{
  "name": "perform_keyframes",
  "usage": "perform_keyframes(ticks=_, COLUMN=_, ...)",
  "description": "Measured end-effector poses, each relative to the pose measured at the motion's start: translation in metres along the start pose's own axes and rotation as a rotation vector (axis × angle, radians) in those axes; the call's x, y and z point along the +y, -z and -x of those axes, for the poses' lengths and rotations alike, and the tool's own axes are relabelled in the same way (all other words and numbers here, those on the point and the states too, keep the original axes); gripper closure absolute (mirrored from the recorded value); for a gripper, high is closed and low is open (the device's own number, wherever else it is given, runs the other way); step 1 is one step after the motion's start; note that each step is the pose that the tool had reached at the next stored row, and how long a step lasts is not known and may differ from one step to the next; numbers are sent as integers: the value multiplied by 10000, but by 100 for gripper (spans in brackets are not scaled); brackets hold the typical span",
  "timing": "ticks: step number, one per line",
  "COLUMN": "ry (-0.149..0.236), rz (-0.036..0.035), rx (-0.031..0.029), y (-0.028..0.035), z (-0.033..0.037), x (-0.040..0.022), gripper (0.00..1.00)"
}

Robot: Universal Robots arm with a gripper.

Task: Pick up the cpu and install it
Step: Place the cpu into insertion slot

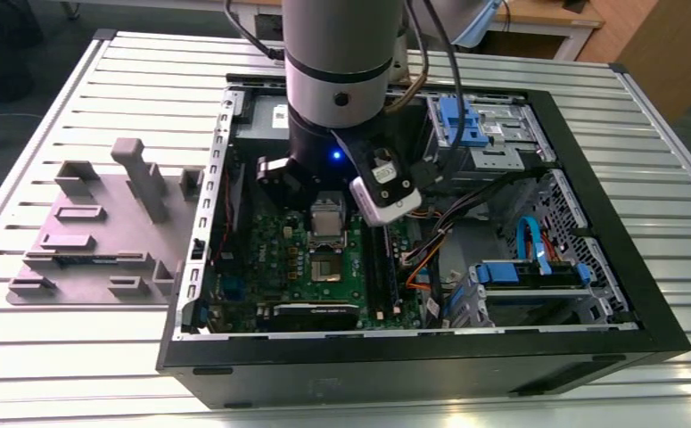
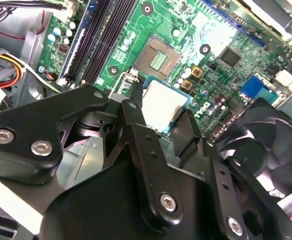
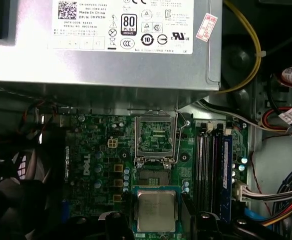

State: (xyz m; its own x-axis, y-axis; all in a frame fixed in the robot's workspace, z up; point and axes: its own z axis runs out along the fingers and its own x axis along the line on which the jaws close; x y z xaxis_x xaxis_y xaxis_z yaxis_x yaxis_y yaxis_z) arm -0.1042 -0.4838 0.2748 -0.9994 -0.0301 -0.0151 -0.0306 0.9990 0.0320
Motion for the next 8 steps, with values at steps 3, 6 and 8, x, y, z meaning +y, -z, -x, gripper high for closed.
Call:
perform_keyframes(ticks=3, ry=0, rz=-2, rx=-34, y=-39, z=-2, x=-5, gripper=53)
perform_keyframes(ticks=6, ry=0, rz=-2, rx=-52, y=-75, z=-3, x=-9, gripper=53)
perform_keyframes(ticks=8, ry=0, rz=-6, rx=-51, y=-78, z=-3, x=-9, gripper=53)
